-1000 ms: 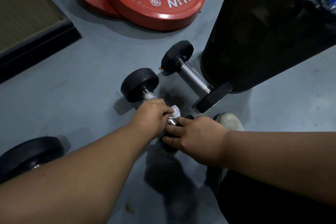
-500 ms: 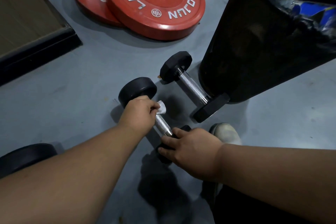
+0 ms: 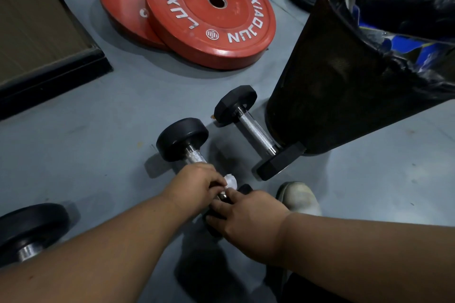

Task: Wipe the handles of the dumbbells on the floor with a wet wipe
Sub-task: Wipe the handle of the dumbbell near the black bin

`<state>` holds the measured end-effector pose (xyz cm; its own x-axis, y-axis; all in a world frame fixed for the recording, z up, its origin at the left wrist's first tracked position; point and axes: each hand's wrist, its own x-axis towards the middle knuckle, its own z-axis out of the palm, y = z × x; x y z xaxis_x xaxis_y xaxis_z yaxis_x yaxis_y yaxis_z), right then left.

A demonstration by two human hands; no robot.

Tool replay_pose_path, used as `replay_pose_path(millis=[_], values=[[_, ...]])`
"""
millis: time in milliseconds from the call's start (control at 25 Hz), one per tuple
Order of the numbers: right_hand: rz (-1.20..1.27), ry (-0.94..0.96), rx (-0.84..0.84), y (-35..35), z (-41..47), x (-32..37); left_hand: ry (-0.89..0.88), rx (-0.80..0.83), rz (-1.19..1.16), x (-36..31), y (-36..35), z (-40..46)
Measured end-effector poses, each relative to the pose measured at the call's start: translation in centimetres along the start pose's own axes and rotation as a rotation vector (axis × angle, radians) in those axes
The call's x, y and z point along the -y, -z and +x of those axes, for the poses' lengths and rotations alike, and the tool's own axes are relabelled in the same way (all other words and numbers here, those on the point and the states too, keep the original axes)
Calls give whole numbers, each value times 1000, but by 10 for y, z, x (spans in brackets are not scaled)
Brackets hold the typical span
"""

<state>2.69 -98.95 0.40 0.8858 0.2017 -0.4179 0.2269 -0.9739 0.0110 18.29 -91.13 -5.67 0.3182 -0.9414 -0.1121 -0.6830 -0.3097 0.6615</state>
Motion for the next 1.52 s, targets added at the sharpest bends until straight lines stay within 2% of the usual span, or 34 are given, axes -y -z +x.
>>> replay_pose_path(millis=[400,600,800,960,1200,1400,1520], values=[[44,7,-14,10,1,-1,222,-188,29,14,24,19],[25,7,-8,9,0,0,151,-121,-45,10,10,9],[15,6,0,6,1,-2,6,21,3,1,2,4],[31,20,-7,8,1,-2,89,-41,89,7,12,18],[46,3,4,8,2,-1,242,-136,94,13,22,25],[30,-3,-3,6,4,0,149,21,91,-1,9,11],[37,-5,12,5,8,1,95,55,61,-7,4,-1]])
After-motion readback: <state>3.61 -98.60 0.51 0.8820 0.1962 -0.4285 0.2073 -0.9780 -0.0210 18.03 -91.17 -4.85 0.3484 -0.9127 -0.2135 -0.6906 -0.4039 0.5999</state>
